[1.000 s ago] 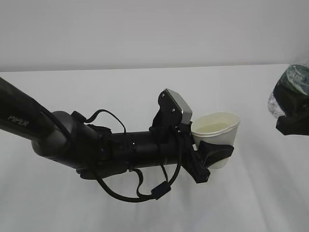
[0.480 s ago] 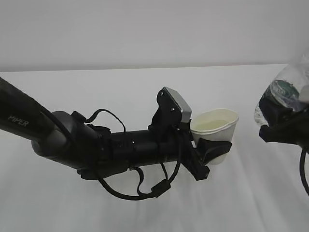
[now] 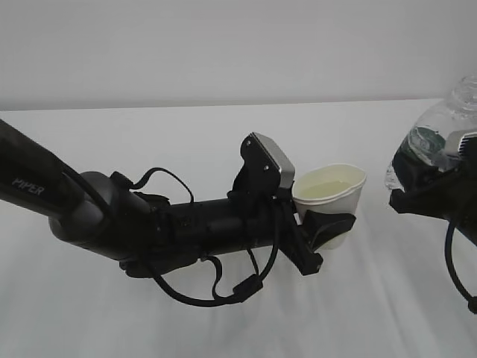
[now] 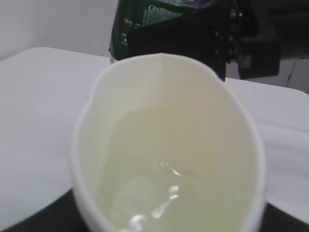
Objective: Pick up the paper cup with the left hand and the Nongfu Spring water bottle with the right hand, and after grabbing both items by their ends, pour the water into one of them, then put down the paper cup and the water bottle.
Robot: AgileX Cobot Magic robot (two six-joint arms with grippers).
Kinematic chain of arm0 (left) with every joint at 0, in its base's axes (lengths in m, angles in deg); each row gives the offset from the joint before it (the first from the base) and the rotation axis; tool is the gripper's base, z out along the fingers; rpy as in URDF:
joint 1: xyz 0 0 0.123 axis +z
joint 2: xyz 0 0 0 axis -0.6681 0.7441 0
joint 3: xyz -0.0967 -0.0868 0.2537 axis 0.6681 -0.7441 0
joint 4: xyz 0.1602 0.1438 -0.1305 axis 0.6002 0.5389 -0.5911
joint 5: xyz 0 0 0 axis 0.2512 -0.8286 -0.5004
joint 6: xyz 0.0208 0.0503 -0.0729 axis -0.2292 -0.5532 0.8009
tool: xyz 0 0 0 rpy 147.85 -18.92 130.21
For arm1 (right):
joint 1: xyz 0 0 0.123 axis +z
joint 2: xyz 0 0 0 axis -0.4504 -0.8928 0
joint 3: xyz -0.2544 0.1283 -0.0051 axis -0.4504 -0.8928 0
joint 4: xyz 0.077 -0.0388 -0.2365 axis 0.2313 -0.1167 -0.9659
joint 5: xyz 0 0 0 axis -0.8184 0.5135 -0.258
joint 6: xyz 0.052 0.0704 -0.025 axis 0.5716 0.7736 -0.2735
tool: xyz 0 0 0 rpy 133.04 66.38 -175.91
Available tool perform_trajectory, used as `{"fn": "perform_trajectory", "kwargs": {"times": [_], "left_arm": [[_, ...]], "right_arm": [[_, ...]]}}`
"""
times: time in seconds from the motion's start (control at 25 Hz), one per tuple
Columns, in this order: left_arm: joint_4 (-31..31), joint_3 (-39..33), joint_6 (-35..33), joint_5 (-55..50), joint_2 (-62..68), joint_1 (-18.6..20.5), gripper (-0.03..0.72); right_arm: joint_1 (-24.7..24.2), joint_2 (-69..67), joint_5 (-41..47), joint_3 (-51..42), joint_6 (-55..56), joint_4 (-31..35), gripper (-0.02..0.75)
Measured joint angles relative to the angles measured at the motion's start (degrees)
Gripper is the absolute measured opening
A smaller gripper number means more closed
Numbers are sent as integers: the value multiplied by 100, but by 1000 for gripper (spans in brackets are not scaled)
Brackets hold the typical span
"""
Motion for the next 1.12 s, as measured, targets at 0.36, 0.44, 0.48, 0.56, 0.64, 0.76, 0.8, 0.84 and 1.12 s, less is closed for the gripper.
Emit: {"fn": "perform_trajectory", "kwargs": {"times": [0.36, 0.44, 0.48, 0.56, 0.64, 0.76, 0.8, 0.84, 1.12], "left_arm": [[-151, 0, -4, 0, 0, 0, 356], [-151, 0, -4, 0, 0, 0, 356], [-151, 0, -4, -4, 2, 0, 356], [-151, 0, -4, -14, 12, 0, 356], [-151, 0, -4, -14, 12, 0, 356], [-151, 0, -4, -18, 12, 0, 356], [-151, 0, -4, -18, 12, 0, 357], [-151, 0, -4, -18, 12, 0, 357], [-151, 0, -4, -18, 12, 0, 357]], "right_arm": [[0, -692, 0, 500, 97, 3, 354], [0, -810, 0, 615, 110, 3, 354], [0, -876, 0, 679, 110, 3, 354], [0, -1004, 0, 798, 110, 3, 354], [0, -1139, 0, 894, 110, 3, 354], [0, -1325, 0, 1050, 110, 3, 354], [0, -1393, 0, 1089, 120, 3, 354], [0, -1449, 0, 1139, 118, 3, 354], [0, -1721, 0, 1420, 118, 3, 354]]}}
